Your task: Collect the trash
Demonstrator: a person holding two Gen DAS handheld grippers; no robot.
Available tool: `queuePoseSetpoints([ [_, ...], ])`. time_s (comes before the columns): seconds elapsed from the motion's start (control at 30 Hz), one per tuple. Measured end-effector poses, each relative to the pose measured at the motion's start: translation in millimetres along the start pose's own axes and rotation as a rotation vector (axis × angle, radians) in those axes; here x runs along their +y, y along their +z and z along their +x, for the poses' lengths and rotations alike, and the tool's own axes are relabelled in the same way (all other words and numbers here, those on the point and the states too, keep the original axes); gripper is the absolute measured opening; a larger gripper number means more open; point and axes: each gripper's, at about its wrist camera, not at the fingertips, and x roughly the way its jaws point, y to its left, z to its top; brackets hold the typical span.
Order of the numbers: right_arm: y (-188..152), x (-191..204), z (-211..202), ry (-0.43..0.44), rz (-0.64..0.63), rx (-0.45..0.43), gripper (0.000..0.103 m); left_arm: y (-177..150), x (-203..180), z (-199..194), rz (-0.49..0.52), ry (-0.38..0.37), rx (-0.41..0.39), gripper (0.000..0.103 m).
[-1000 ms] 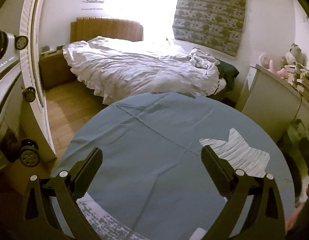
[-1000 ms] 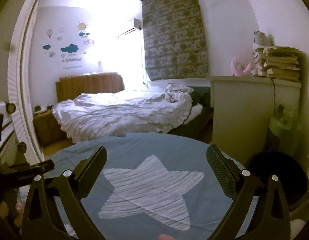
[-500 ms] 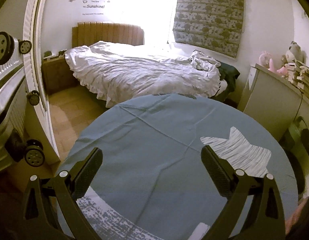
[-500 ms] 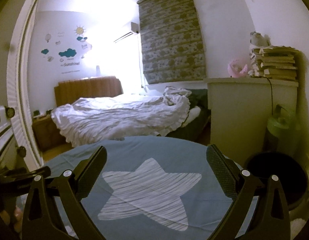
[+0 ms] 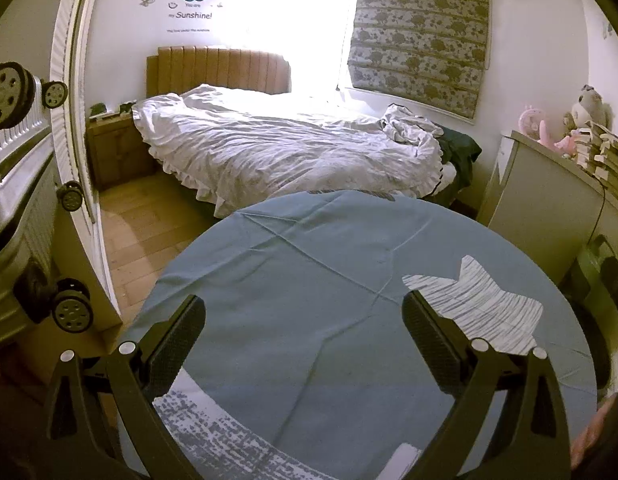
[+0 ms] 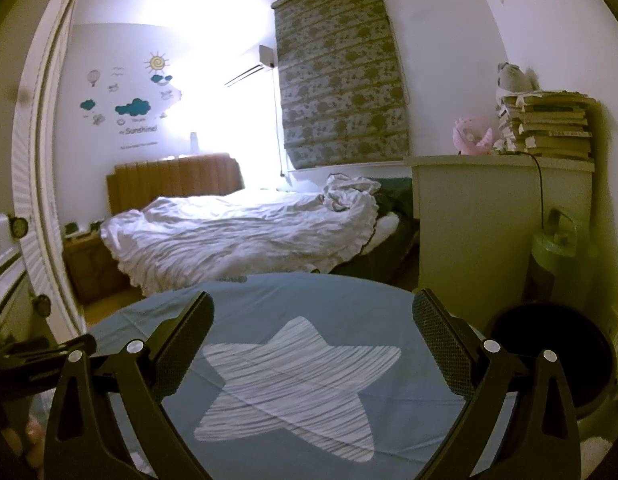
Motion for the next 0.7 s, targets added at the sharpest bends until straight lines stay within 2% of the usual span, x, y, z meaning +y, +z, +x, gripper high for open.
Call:
queuePoseSetpoints([
  [0.7,-0.1,-1.2,0.5,0.001,0.003,0.000,0.098,-4.7,-2.6,-6.2,0.017,0.009,-0.020,0.098],
])
